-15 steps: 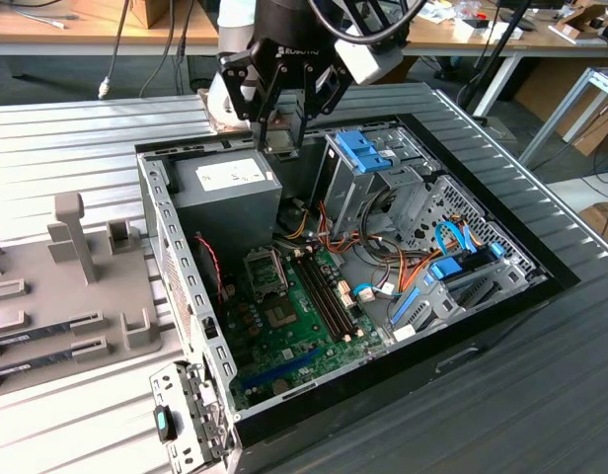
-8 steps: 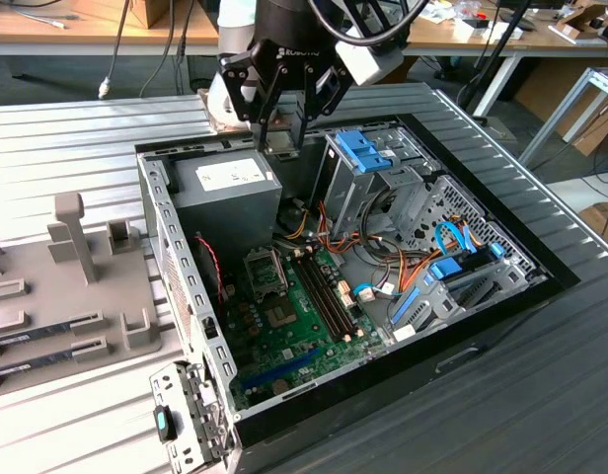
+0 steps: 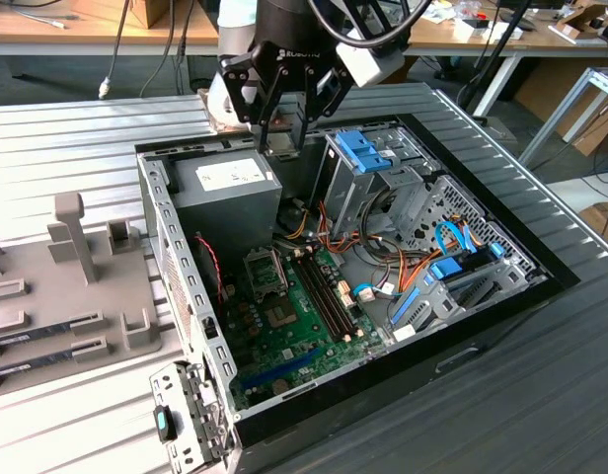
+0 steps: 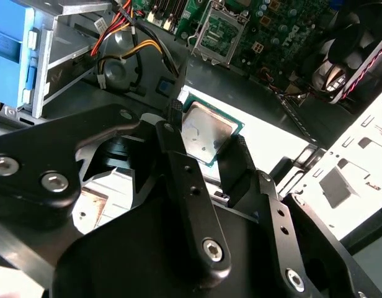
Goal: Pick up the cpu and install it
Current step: 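Pick up the cpu and move it towards the insertion slot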
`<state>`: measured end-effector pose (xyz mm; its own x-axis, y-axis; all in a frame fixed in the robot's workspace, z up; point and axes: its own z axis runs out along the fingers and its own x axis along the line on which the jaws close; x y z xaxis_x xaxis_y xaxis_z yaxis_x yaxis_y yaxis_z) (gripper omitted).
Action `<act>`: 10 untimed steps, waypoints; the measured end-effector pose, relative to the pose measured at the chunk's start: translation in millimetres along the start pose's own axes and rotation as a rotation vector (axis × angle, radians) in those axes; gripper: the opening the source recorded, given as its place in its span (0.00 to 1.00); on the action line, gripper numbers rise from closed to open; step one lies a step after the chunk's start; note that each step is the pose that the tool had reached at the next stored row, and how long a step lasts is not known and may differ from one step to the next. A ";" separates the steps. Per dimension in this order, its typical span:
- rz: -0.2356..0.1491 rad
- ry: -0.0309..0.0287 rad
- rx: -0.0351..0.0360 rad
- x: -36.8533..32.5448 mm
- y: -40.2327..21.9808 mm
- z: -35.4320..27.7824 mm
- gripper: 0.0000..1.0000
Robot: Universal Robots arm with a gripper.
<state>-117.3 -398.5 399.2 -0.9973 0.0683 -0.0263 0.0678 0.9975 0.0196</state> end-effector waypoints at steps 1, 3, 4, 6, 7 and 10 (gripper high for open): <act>0.000 0.0001 0.0001 0.0 -0.4 0.0 0.47; 0.000 0.0000 0.0000 -0.1 -0.8 0.2 0.47; 0.000 0.0000 0.0000 -0.1 -1.0 0.2 0.47; 0.000 0.0000 0.0001 -0.1 -1.5 0.4 0.47; 0.000 0.0001 0.0001 -0.1 -1.7 0.4 0.47; 0.000 0.0001 0.0000 -0.1 -2.3 0.6 0.47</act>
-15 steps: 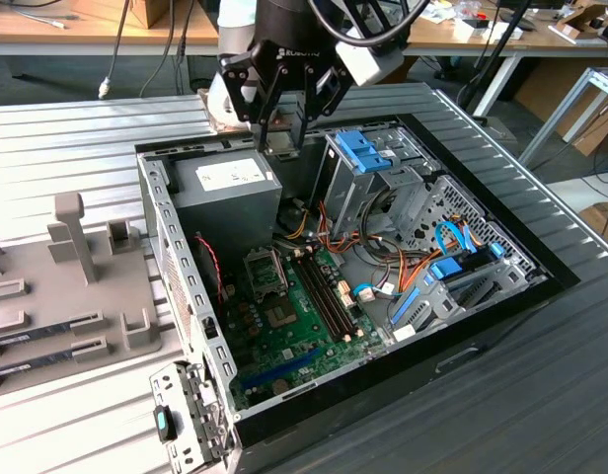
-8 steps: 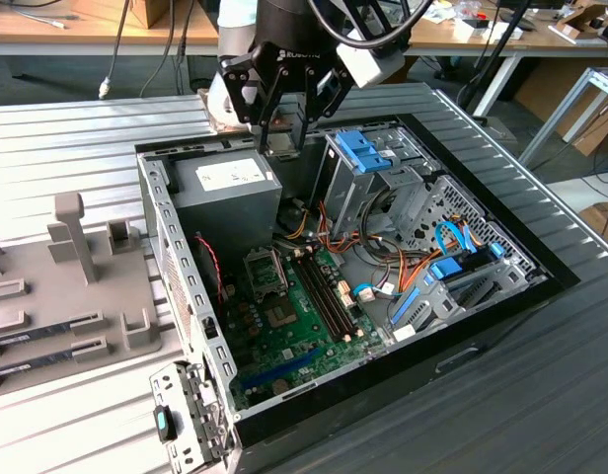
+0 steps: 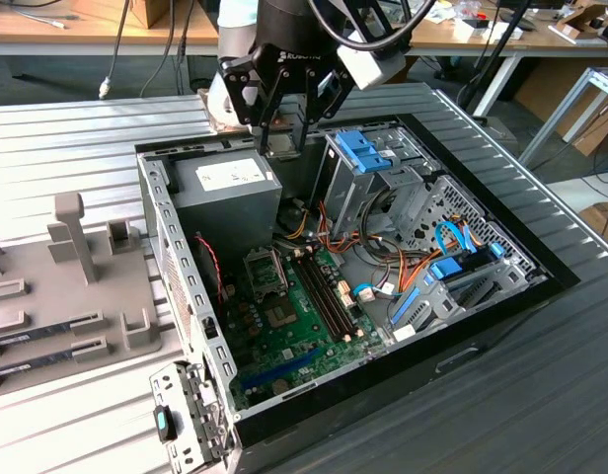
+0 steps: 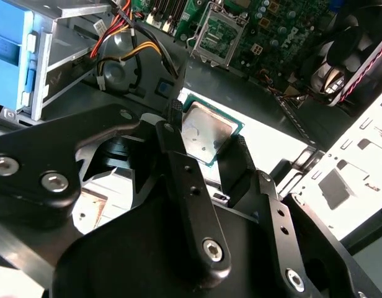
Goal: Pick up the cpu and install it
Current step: 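Pick up the cpu and move it towards the insertion slot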
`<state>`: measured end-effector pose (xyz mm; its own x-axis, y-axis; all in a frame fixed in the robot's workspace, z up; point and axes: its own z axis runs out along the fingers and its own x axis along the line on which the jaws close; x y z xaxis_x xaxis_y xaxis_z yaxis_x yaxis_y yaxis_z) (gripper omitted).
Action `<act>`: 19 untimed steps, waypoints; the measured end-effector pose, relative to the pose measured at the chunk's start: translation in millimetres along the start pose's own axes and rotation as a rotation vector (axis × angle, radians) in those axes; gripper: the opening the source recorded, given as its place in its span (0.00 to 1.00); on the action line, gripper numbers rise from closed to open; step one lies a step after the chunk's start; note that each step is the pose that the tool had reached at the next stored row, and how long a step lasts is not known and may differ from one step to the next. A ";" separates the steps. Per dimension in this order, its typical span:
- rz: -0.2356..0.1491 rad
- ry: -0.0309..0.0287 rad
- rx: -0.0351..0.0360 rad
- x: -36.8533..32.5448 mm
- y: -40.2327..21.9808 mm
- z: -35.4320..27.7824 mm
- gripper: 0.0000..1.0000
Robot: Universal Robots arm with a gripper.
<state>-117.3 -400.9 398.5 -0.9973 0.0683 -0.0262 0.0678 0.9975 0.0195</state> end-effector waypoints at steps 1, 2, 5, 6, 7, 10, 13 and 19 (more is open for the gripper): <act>0.000 0.0000 0.0000 0.0 -0.1 0.0 0.47; 0.000 0.0000 0.0000 0.0 -0.4 0.2 0.47; 0.000 0.0000 0.0000 -0.1 -1.1 0.4 0.47; 0.000 0.0000 0.0000 -0.1 -1.3 0.5 0.47; 0.000 0.0000 0.0000 -0.1 -1.4 0.5 0.47; 0.000 0.0000 0.0000 -0.2 -2.3 0.8 0.47; 0.000 0.0000 0.0000 -0.2 -2.7 1.0 0.47; 0.000 -0.0001 -0.0001 -0.4 -3.9 1.4 0.47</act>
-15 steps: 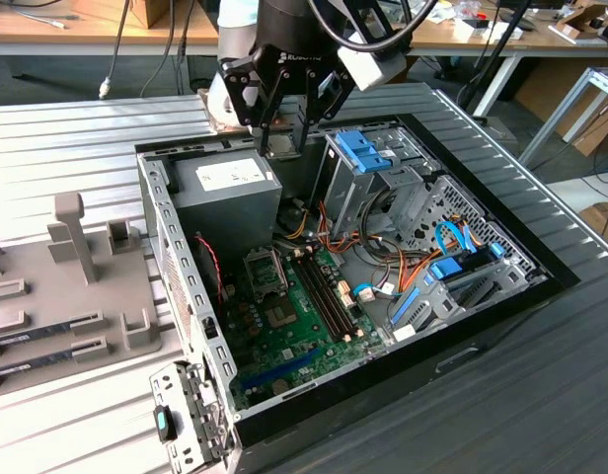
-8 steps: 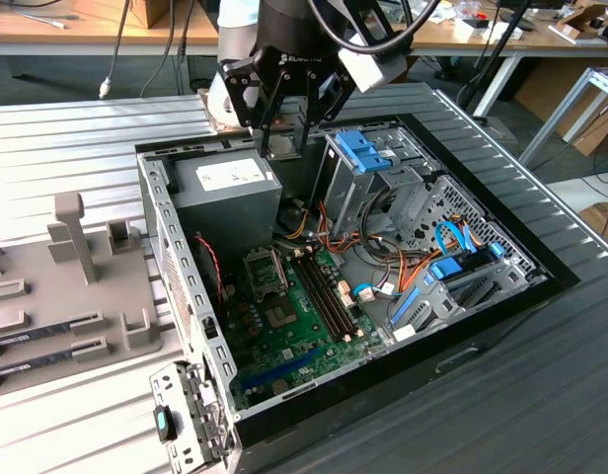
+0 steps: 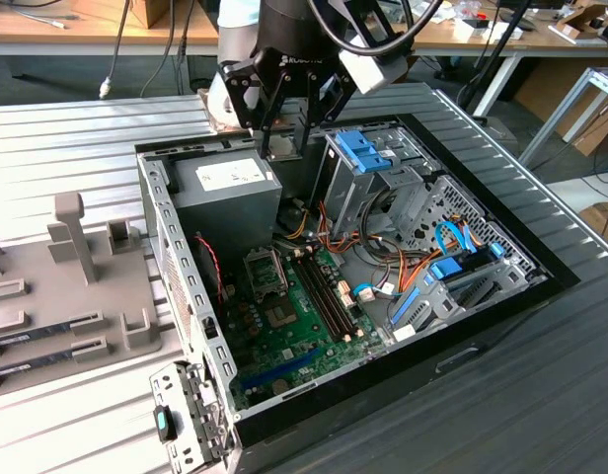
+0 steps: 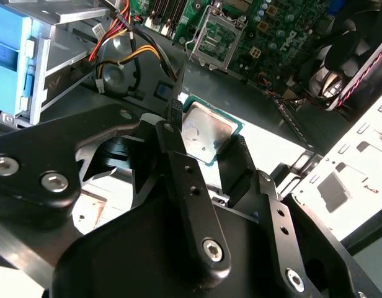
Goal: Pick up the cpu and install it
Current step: 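Pick up the cpu and move it towards the insertion slot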
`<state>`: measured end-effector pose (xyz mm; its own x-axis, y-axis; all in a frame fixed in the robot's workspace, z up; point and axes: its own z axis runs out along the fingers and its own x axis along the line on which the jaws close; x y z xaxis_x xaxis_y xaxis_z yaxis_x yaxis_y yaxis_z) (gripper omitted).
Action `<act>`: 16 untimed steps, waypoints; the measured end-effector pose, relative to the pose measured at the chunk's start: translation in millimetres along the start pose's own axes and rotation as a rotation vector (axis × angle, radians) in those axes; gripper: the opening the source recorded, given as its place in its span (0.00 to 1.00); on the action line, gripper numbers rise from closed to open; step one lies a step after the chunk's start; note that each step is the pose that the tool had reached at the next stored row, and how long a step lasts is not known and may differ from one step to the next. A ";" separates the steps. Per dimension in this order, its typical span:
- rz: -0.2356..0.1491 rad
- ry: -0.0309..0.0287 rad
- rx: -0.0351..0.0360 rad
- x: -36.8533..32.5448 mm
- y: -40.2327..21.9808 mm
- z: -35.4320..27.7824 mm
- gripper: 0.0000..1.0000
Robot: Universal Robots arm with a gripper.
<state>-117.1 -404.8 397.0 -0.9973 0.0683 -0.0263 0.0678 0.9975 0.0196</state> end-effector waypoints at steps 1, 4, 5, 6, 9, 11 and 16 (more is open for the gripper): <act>0.000 0.0000 0.0000 0.0 -0.2 0.1 0.47; 0.000 0.0001 0.0002 0.0 -0.7 0.5 0.47; 0.000 0.0001 0.0003 -0.1 -0.9 1.2 0.47; 0.000 0.0000 0.0003 0.0 -1.0 1.7 0.47; 0.000 0.0000 0.0003 0.0 -1.1 2.9 0.47; 0.000 0.0000 0.0005 0.0 -1.1 3.8 0.47; 0.000 0.0000 0.0008 0.0 -2.2 6.8 0.47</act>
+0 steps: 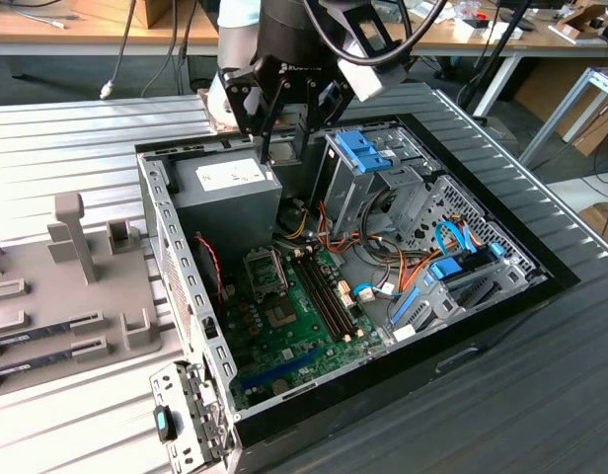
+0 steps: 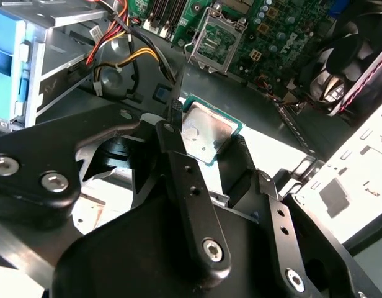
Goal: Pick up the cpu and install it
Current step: 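Pick up the cpu and move it towards the insertion slot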
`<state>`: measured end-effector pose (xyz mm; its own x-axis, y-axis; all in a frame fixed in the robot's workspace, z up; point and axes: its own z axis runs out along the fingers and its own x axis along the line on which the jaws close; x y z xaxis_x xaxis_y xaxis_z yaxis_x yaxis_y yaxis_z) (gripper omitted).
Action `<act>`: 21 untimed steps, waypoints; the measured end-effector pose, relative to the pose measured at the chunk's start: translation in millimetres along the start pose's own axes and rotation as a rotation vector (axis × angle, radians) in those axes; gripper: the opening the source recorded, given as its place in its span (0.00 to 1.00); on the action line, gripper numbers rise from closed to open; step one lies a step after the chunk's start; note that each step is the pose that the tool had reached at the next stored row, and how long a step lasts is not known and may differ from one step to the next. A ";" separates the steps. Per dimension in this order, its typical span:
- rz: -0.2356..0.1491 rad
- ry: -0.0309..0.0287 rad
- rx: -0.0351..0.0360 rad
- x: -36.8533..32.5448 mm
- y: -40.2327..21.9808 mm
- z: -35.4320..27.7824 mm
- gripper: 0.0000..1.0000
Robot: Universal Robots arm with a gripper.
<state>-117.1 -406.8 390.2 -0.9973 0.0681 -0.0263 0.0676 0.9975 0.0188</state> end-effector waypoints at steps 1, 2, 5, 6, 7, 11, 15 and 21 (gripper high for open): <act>0.000 0.0000 0.0000 0.0 -1.7 0.7 0.47; 0.000 0.0001 0.0001 -0.1 -3.0 1.1 0.47; 0.000 0.0000 0.0000 -0.4 -6.7 2.1 0.47; 0.000 0.0000 0.0000 -0.4 -7.3 2.3 0.47; 0.000 0.0000 0.0000 -0.5 -8.2 2.5 0.47; 0.000 0.0000 -0.0001 -0.6 -10.7 3.5 0.47; 0.000 0.0000 0.0000 -0.7 -13.2 4.7 0.47; 0.000 0.0000 0.0000 -1.0 -17.6 6.8 0.47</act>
<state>-117.1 -424.3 383.1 -0.9973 0.0682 -0.0263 0.0677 0.9975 0.0188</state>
